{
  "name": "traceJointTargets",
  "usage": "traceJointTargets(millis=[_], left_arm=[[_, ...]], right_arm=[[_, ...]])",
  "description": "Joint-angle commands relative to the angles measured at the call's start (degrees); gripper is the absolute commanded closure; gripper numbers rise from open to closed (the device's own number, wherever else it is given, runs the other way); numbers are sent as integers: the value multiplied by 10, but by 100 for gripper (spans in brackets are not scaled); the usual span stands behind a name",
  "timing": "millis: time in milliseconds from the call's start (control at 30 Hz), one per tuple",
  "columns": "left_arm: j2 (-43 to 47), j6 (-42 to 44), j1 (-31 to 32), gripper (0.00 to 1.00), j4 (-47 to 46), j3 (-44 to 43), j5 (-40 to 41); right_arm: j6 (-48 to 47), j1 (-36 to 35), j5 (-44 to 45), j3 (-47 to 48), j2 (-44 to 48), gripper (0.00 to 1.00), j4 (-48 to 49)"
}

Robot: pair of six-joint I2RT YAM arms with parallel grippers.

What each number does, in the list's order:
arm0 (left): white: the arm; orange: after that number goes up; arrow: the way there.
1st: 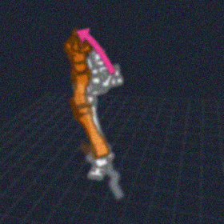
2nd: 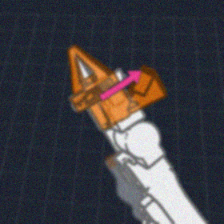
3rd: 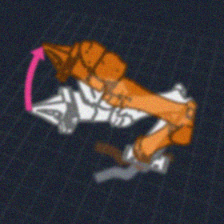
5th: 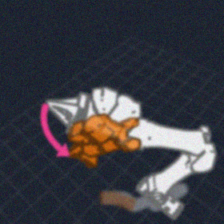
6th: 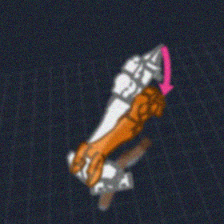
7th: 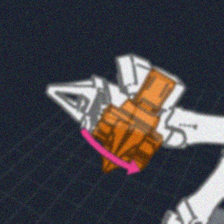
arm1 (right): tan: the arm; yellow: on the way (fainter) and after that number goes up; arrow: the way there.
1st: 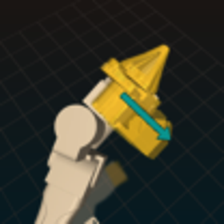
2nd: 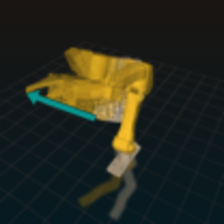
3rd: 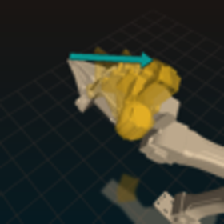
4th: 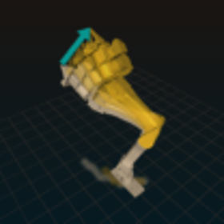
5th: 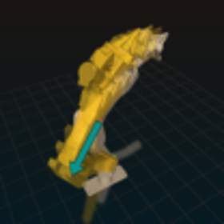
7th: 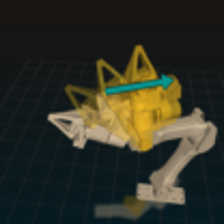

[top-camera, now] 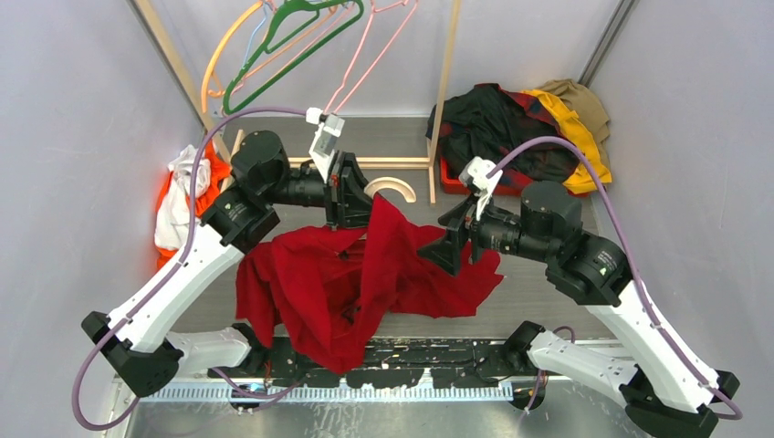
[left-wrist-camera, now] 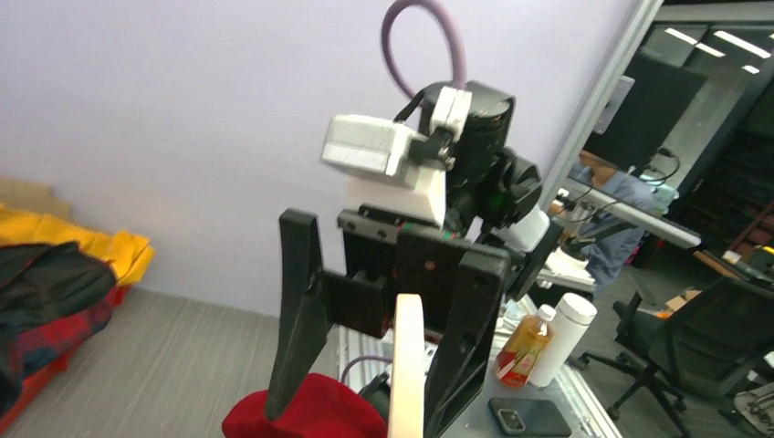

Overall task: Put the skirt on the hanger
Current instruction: Hang the skirt on the hanger.

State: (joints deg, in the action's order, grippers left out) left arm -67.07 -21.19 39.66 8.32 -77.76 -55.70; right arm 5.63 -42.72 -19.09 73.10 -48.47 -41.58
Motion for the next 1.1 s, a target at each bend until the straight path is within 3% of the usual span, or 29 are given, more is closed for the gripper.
traceJointTargets(millis=[0,300,500,567,667,800,1067], left_arm=[[8,-86,-8,100,-154,-21,-42],[3,-171,-8,100,-258,-12,-80],[-10,-154,-8,100,-240,-9,-72],[-13,-130,-8,100,-204,-14,-64],[-20,-95,-8,100,-159,-22,-50],[-23,-51,-9,100,-108,-29,-18],[-15,42,-9,89,2,-47,82]], right_arm=[[-12,0,-40,4,-10,13,5],[-17,0,-73,30,-58,17,17],[-3,-1,-115,42,-86,25,40],[2,-1,-126,40,-86,34,48],[8,-2,-133,36,-81,56,49],[23,-3,-120,26,-68,97,46],[47,-3,-45,-11,-11,99,42]])
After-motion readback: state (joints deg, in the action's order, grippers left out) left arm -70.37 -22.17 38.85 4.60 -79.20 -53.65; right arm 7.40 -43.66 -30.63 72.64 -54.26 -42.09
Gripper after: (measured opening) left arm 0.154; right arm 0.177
